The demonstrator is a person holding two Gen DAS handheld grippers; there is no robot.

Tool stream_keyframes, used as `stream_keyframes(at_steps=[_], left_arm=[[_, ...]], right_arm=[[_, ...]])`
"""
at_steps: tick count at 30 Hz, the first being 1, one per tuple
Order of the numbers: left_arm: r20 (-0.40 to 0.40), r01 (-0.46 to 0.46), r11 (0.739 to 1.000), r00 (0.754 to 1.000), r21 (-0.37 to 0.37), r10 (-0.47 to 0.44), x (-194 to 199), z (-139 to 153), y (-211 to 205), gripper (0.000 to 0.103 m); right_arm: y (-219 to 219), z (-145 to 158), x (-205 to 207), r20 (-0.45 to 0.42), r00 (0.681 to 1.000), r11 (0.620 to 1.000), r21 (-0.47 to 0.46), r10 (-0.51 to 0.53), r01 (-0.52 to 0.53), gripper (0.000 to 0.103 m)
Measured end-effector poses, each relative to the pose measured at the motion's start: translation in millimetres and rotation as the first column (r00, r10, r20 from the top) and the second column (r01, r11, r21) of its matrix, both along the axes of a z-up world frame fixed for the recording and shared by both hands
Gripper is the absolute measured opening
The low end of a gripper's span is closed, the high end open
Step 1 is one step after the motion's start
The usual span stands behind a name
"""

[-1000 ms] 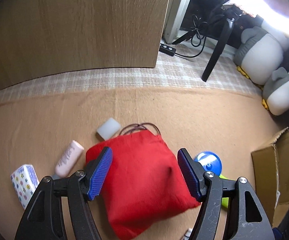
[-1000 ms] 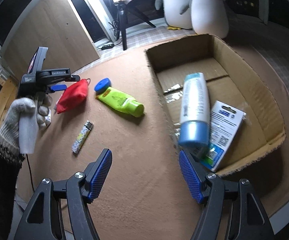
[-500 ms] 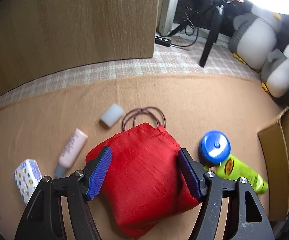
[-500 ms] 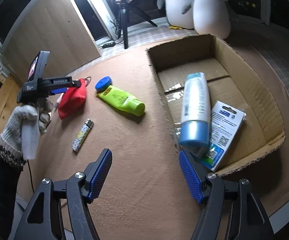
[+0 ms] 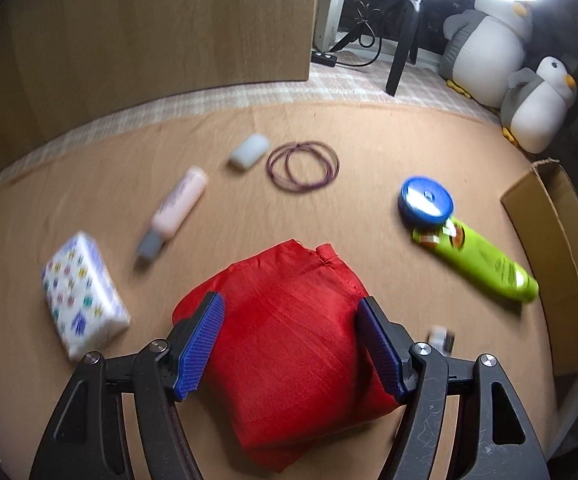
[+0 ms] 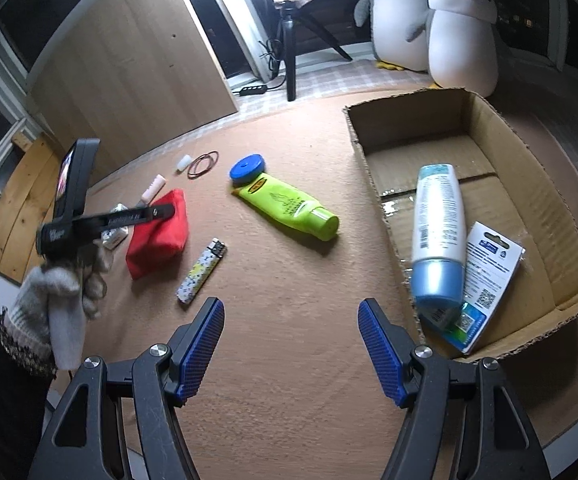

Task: Organize objects
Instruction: 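Move the left tool to the red pouch and close on it, then lift the red pouch with the left tool while the right tool closes on it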

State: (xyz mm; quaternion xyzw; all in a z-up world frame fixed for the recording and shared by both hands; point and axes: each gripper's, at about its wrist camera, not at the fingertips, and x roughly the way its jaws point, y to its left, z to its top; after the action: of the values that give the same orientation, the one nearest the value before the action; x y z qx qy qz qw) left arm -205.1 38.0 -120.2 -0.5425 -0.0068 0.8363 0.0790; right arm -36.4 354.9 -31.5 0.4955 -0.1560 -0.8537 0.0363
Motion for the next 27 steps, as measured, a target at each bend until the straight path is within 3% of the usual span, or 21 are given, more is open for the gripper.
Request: stream_keyframes(at_steps=[14,22,27], left_arm=[[-0.001,0.026,0.998,1.000,0.060,-0.026,111,0,-3,0.073],[-0.006,0.092,0.992,0.996,0.087,-0.092,148,2,7,0.073],[-0.018,0.075,0.987,0.997,0.141,-0.073,157,14,-7,0.074]], right_arm=[[-34,-4,-6,-0.003,0.997,0.997,-0.020,0.071,-0.071,0.066],[-64,-15,-10,0.023,0.989,0.989,-0.036,0.143,-0.142,0.066],[-82,-20,-12,0.022,0.984,0.983,-0.032,0.180,-0.179,0.066]])
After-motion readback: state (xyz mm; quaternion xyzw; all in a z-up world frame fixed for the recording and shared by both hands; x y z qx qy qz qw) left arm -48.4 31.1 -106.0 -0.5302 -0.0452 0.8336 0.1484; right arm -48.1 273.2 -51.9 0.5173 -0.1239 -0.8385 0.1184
